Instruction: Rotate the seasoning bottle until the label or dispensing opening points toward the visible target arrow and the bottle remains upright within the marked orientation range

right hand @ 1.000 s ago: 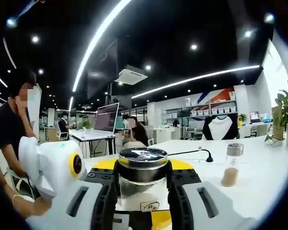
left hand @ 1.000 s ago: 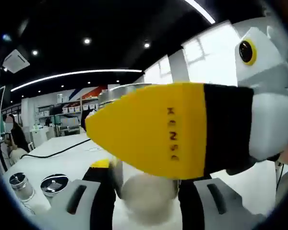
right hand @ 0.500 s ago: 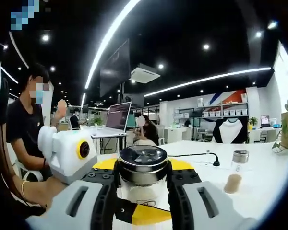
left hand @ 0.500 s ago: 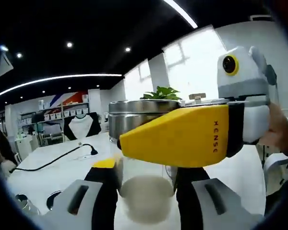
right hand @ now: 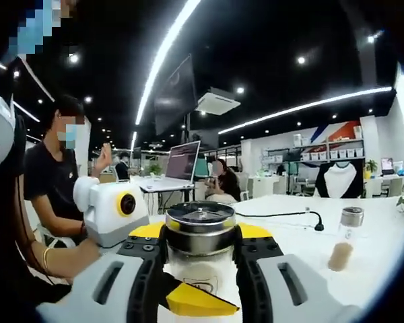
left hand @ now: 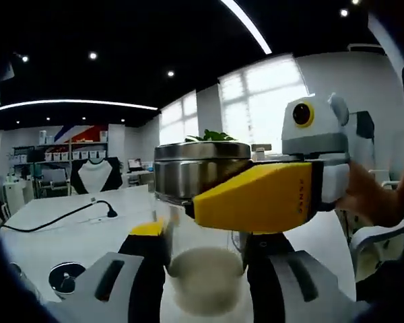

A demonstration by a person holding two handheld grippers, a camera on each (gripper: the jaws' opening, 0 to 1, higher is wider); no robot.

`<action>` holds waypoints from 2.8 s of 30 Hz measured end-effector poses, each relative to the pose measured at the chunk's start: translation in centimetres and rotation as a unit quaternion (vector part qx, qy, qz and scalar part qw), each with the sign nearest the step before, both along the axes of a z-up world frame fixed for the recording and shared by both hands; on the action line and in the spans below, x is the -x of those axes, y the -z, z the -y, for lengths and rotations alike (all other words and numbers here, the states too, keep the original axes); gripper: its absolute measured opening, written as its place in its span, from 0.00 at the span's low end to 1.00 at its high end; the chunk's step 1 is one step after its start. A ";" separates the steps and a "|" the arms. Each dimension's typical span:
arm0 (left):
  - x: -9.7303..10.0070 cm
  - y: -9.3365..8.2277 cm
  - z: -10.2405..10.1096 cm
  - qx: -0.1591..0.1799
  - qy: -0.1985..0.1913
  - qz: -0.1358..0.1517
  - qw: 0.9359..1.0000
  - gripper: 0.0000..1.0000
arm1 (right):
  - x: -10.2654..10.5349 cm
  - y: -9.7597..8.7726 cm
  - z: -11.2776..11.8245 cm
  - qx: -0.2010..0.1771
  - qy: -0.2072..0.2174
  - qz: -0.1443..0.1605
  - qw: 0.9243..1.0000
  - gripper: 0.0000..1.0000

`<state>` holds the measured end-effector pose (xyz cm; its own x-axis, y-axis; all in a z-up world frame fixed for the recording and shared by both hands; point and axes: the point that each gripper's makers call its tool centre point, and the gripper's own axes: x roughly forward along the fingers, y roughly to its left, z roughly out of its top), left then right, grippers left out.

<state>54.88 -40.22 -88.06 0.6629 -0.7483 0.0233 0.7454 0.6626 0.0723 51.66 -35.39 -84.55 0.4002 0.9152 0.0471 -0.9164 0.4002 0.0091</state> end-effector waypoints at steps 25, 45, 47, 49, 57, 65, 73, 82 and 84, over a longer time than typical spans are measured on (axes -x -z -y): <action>2.0 0.7 1.3 0.004 0.080 -0.007 0.997 0.48 | 1.8 0.2 0.9 0.004 -0.088 -0.014 0.996 0.37; 0.6 2.1 0.1 -0.044 0.005 -0.022 0.999 0.48 | -0.6 1.5 0.7 0.016 0.019 -0.017 1.000 0.36; 0.4 2.4 -0.1 -0.044 -0.014 -0.028 0.999 0.47 | -1.4 1.9 0.8 0.020 0.021 -0.020 0.999 0.36; 0.3 2.7 -0.1 -0.049 -0.022 -0.027 0.998 0.47 | -1.6 2.3 0.8 0.020 0.030 -0.027 0.999 0.36; 0.1 3.2 -1.2 -0.065 -0.057 -0.025 0.996 0.45 | -3.2 3.3 1.1 0.014 0.069 -0.041 0.997 0.36; -0.2 3.8 -2.2 -0.052 -0.085 -0.040 0.994 0.43 | -4.3 3.5 1.2 -0.007 0.099 -0.051 0.994 0.36; -0.1 4.6 -3.3 -0.078 -0.116 -0.034 0.990 0.43 | -5.5 3.6 0.7 -0.016 0.125 -0.048 0.991 0.36; -0.4 4.8 -4.0 -0.064 -0.127 -0.043 0.989 0.42 | -6.3 3.7 -0.3 -0.015 0.152 -0.035 0.988 0.36; -0.3 4.8 -4.2 -0.059 -0.129 -0.044 0.989 0.41 | -6.4 3.7 -0.4 -0.012 0.159 -0.031 0.987 0.36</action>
<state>55.21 -36.03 -92.85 0.8280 -0.5476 -0.1208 0.5591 0.8226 0.1038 58.09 -35.01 -88.30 0.6703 0.7414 0.0331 -0.7414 0.6670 0.0733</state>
